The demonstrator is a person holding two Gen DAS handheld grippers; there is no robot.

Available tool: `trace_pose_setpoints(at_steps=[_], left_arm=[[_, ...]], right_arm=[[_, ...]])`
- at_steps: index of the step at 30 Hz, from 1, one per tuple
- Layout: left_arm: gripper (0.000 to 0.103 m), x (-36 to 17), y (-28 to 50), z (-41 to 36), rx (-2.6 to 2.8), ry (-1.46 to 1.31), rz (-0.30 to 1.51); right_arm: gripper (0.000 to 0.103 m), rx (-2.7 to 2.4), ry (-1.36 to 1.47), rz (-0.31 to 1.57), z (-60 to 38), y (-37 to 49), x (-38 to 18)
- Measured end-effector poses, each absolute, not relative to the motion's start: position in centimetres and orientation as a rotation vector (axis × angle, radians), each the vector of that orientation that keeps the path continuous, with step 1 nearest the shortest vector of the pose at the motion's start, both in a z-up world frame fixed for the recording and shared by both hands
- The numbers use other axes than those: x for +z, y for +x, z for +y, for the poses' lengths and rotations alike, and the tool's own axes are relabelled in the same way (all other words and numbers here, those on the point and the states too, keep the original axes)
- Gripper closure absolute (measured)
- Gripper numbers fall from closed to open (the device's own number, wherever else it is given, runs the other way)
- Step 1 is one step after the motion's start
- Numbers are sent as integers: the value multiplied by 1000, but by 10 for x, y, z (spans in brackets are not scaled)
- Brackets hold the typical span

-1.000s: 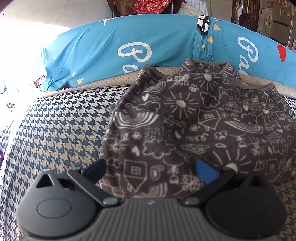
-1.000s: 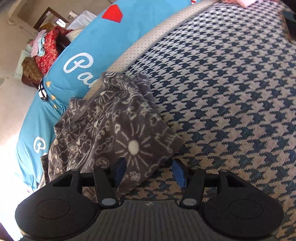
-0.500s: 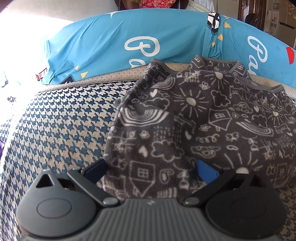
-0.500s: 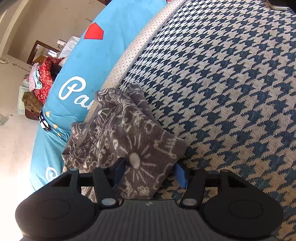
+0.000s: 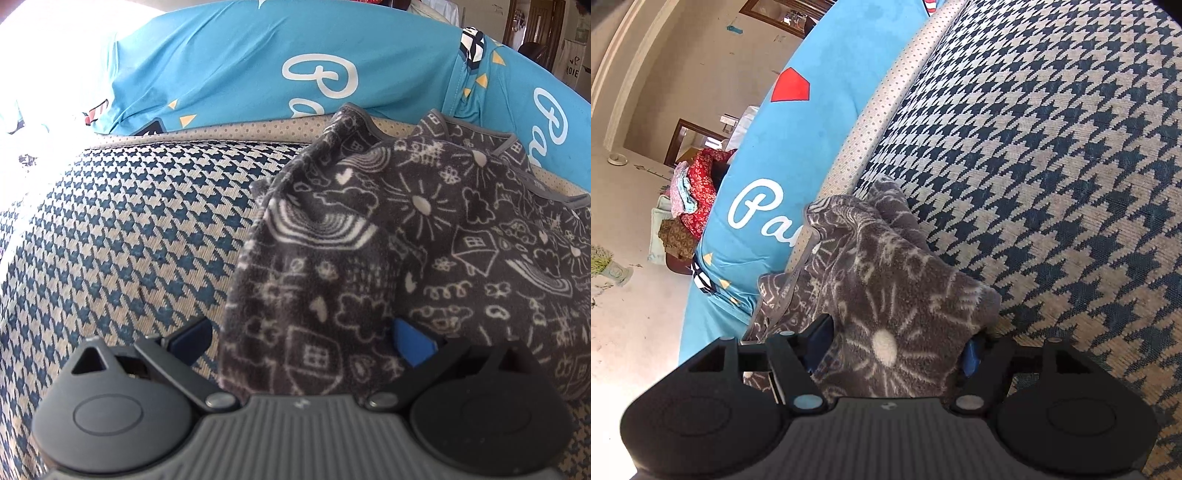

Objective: Fold clothes
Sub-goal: 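Grasp the edge of the grey fleece with the right gripper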

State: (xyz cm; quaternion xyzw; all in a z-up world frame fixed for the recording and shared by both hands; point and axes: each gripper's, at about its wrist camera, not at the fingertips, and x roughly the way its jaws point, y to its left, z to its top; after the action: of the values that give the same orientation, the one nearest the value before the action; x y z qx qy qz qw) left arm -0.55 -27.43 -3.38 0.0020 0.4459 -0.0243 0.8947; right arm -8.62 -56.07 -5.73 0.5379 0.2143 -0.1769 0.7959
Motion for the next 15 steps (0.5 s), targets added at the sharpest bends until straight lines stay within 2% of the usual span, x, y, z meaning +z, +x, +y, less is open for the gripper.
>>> trace_pose_setpoints(at_steps=[12,15], left_arm=[[0,-33,12,-266,-62,26,922],[0,-33,17,-265,-65,30,920]], right_arm=[[35,-319,1243,387,-551,-62,-67],[43,-349,1221,401,-549,-61,-66]])
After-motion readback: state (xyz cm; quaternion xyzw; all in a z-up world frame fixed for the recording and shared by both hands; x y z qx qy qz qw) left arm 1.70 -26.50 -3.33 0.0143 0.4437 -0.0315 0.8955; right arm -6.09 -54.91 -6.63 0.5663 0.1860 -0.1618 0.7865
